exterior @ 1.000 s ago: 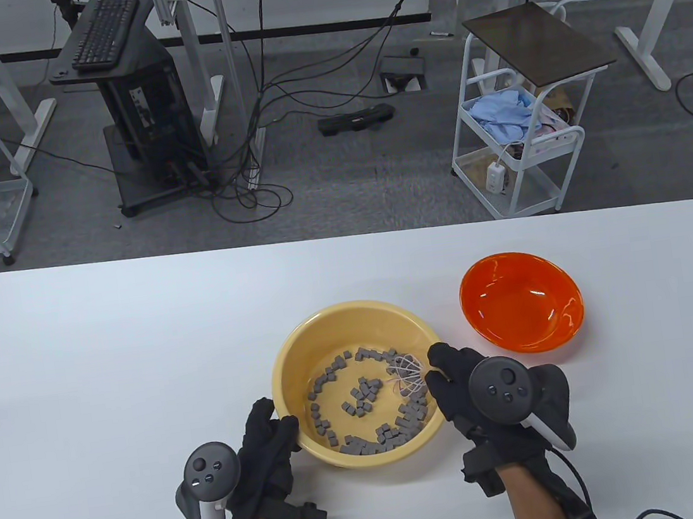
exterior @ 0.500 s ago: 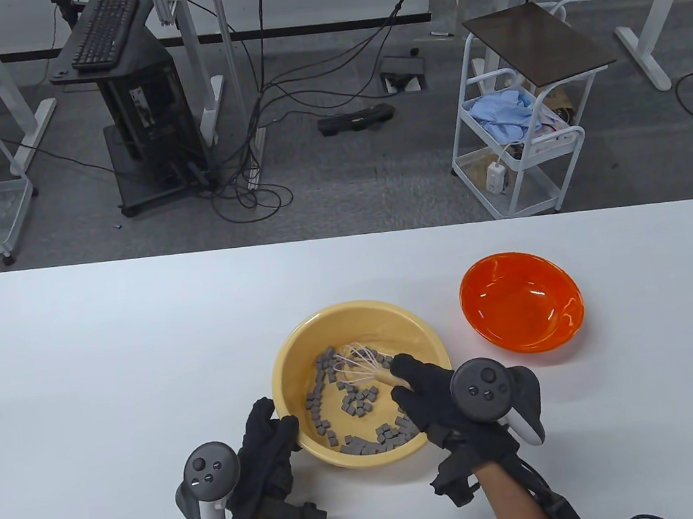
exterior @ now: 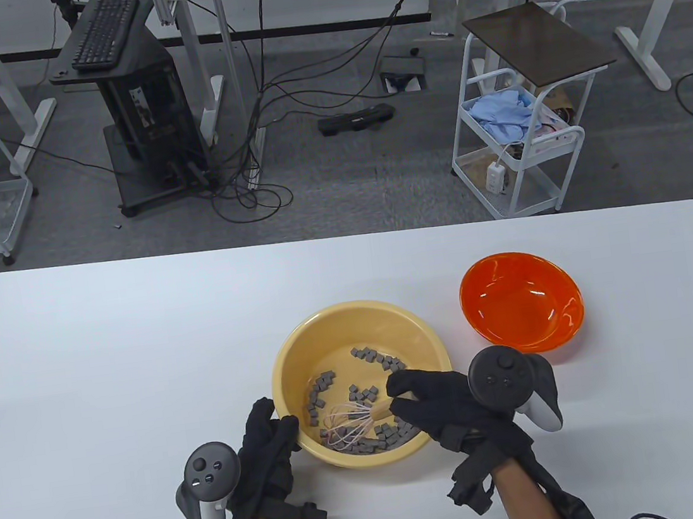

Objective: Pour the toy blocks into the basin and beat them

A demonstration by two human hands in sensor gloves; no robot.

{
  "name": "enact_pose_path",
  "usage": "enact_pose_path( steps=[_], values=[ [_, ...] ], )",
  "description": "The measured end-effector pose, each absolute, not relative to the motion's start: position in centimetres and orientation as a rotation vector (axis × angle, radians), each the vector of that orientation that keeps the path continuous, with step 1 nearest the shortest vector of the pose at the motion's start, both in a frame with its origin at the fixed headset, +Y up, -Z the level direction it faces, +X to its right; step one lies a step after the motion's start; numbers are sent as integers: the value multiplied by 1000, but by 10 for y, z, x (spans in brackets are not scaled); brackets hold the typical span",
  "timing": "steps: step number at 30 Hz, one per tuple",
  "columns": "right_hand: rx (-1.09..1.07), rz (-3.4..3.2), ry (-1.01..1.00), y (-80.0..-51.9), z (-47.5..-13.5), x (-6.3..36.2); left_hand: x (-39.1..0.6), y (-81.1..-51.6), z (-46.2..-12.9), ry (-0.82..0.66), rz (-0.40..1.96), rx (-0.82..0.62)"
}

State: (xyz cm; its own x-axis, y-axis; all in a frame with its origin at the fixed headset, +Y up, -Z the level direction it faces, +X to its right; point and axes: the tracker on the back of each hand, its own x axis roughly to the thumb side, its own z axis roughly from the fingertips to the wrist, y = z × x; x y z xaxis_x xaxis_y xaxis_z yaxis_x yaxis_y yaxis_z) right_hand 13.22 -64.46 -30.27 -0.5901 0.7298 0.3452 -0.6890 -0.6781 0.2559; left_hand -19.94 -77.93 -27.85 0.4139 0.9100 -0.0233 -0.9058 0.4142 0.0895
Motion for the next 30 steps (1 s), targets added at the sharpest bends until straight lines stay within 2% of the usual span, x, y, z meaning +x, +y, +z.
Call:
enact_pose_path(
  steps=[14, 25, 30],
  values=[
    [400, 2517, -148, -619, -288, 146, -199, -779, -278, 77, 1135, 68],
    [323, 2619, -366, -627, -288, 139, -199, -779, -278, 73, 1141, 64],
    [322, 2652, -443, -640, -291, 131, -199, -778, -278, 70, 1145, 62]
  ],
)
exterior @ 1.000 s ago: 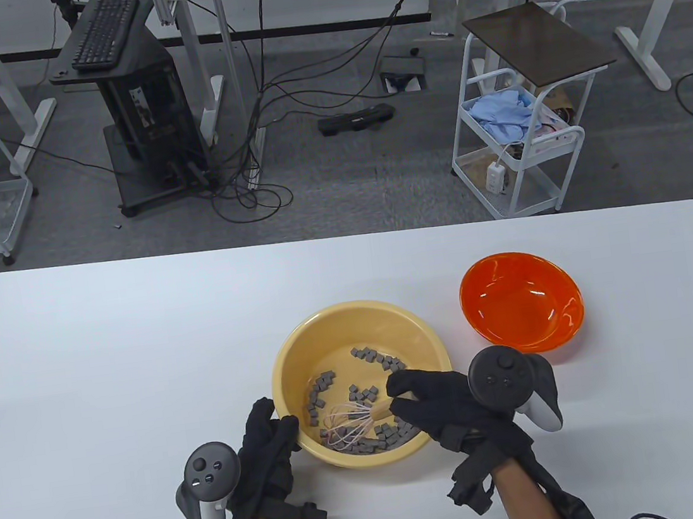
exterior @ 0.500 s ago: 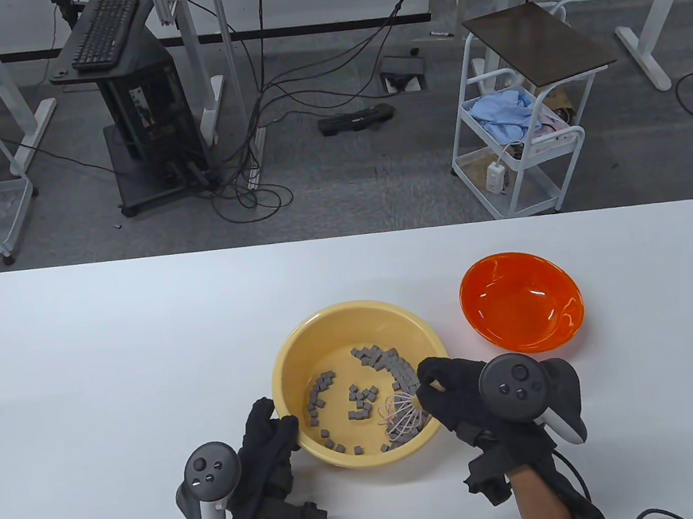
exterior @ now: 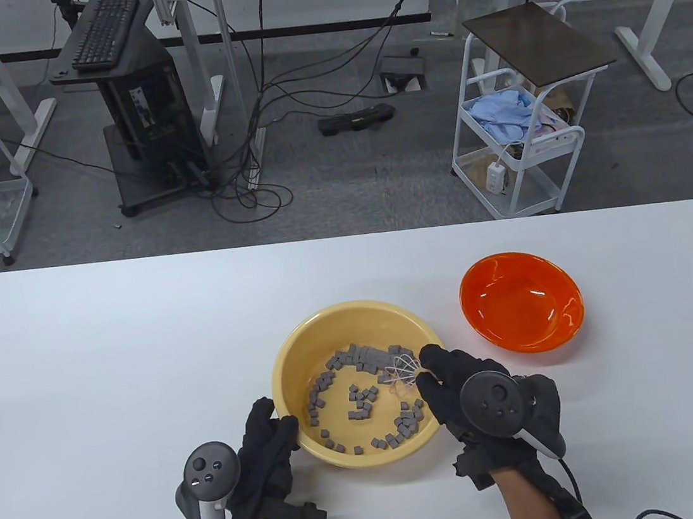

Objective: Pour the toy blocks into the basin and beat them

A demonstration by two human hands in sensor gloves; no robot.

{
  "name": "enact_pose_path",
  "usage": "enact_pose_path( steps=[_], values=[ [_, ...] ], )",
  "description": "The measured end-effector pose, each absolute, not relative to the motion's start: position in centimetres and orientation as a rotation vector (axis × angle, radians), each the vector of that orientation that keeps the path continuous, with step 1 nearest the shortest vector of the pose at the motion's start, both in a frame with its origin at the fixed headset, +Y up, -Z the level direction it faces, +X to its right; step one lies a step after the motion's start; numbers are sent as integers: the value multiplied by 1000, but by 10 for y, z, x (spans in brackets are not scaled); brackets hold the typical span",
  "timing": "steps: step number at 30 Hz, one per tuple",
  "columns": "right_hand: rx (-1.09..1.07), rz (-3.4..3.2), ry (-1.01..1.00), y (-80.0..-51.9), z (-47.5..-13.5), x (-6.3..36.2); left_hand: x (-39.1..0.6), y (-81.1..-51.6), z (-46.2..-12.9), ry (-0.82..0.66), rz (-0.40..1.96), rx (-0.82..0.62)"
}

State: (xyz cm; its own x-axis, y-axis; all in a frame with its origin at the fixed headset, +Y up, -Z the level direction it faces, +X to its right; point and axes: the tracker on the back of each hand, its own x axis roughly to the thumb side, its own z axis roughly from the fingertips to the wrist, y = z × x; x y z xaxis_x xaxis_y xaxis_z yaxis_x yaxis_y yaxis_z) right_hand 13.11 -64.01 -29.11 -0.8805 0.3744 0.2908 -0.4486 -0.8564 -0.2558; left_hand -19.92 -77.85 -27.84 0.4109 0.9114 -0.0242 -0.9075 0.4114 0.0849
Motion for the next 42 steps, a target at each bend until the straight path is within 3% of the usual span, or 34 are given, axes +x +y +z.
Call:
enact_pose_path(
  steps=[21, 29, 42],
  values=[
    [475, 2428, -111, -673, -298, 98, -199, -778, -279, 65, 1152, 58],
    [549, 2335, -4, -661, -297, 101, -199, -778, -278, 69, 1144, 63],
    [358, 2461, -109, -627, -290, 139, -198, -778, -278, 86, 1118, 77]
  ],
)
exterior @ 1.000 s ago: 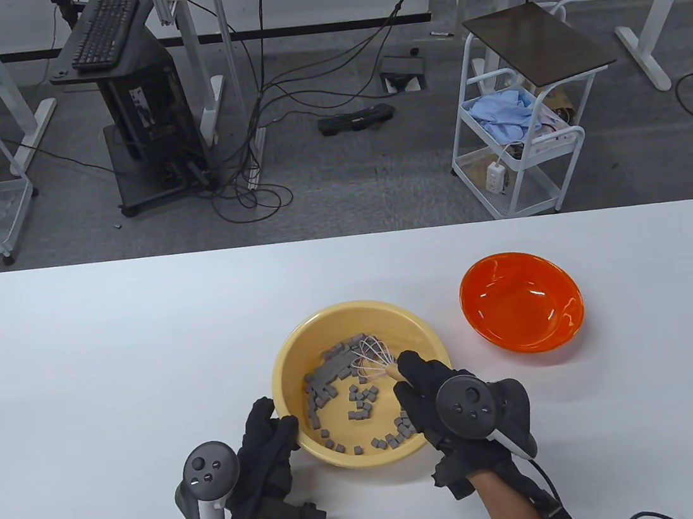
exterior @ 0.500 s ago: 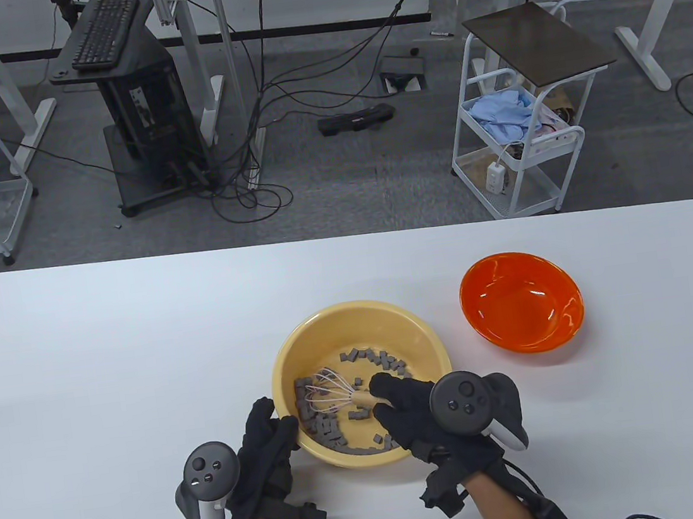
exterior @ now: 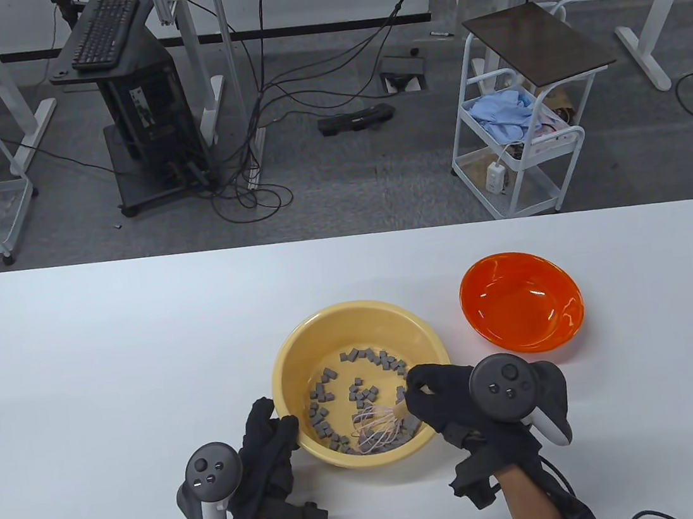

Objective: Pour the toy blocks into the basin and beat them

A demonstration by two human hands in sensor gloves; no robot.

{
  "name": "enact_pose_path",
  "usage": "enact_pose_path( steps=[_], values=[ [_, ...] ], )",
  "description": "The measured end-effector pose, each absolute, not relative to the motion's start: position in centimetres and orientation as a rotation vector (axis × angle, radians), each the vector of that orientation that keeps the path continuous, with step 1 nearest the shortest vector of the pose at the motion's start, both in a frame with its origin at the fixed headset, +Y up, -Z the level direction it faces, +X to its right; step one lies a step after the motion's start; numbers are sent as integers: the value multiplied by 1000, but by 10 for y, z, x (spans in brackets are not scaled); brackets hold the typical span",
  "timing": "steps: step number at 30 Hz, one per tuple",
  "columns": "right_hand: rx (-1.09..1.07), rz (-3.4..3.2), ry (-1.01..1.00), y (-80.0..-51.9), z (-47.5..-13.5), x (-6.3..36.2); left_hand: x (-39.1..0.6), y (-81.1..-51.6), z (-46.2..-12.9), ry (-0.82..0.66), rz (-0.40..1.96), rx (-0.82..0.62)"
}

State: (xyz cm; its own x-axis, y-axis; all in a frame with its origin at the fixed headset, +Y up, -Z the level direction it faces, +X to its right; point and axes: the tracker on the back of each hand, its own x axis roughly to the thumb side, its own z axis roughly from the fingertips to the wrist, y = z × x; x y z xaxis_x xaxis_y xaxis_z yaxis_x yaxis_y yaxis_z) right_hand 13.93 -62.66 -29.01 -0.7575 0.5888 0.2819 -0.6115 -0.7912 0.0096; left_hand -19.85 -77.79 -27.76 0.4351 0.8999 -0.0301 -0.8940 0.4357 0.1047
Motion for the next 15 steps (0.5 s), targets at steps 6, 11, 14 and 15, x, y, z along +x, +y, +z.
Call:
enact_pose_path(
  steps=[6, 11, 14, 15],
  values=[
    [297, 2531, -199, -620, -286, 145, -198, -778, -277, 87, 1110, 78],
    [270, 2592, -275, -622, -286, 143, -198, -778, -278, 84, 1109, 76],
    [251, 2610, -350, -625, -287, 140, -198, -777, -278, 83, 1112, 73],
    [246, 2627, -387, -627, -287, 139, -198, -777, -278, 83, 1109, 75]
  ],
)
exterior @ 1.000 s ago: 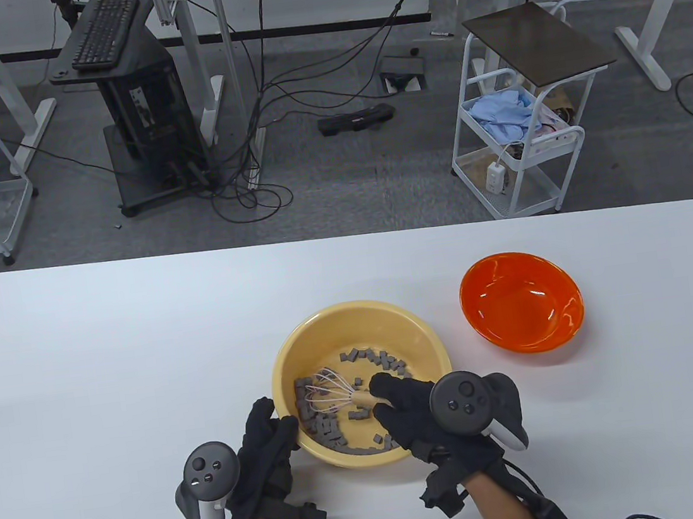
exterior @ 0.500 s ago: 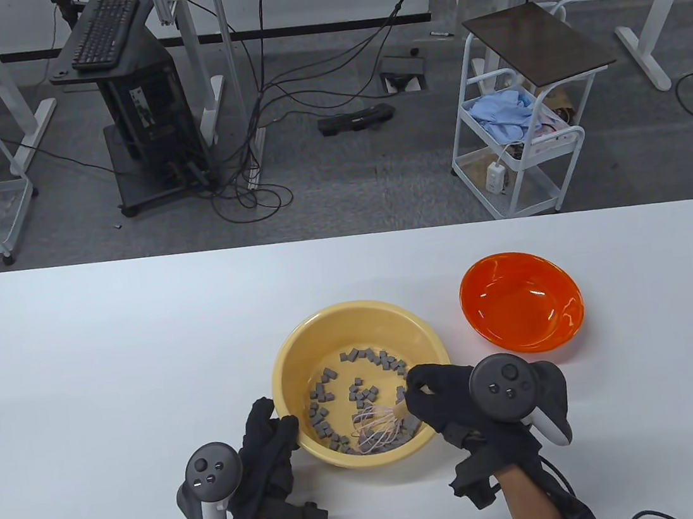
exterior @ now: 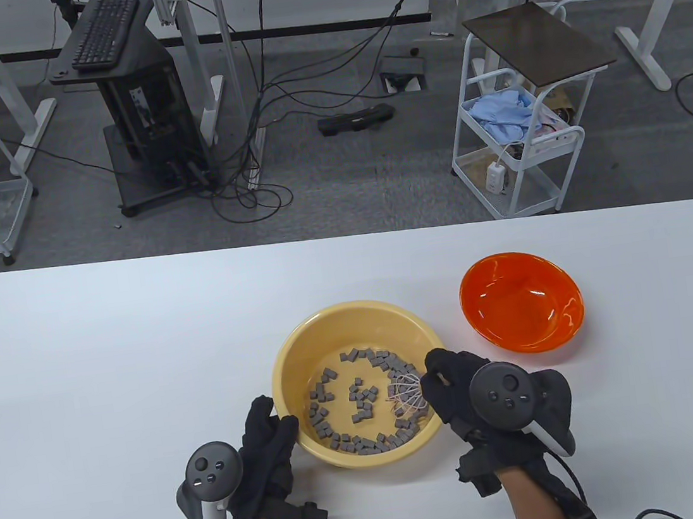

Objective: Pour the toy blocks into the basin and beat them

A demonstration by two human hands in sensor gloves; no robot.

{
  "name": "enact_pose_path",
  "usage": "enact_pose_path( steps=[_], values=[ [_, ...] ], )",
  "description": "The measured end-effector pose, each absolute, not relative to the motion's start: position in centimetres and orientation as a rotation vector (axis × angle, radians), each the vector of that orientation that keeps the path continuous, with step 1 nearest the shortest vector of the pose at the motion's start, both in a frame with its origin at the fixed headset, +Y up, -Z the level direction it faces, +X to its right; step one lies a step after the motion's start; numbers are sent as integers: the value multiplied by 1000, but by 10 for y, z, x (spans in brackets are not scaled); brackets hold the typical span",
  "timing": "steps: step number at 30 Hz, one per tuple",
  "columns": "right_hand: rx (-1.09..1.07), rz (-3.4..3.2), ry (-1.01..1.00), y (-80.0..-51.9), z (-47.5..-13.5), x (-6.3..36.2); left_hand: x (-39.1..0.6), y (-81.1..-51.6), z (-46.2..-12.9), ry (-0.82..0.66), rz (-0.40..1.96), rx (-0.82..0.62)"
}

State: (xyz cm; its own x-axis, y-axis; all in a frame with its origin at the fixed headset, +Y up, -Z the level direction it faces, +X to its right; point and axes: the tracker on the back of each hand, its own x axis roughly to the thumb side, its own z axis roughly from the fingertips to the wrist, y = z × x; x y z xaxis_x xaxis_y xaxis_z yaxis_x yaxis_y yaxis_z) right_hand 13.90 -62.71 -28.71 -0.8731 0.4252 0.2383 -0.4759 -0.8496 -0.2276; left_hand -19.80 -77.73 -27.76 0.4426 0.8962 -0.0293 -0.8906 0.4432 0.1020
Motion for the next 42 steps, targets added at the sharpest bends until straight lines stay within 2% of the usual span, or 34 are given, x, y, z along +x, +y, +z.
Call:
enact_pose_path(
  steps=[5, 12, 17, 27, 35, 42],
  values=[
    [250, 2643, -443, -637, -291, 135, -198, -777, -278, 81, 1102, 74],
    [270, 2679, -412, -659, -298, 122, -198, -777, -278, 80, 1108, 70],
    [300, 2634, -322, -670, -300, 112, -199, -776, -278, 77, 1114, 66],
    [443, 2429, 1, -679, -307, 105, -199, -776, -278, 78, 1115, 67],
    [465, 2291, 83, -670, -309, 115, -199, -776, -278, 78, 1113, 68],
    [382, 2338, 2, -654, -304, 131, -199, -777, -278, 81, 1110, 71]
  ],
)
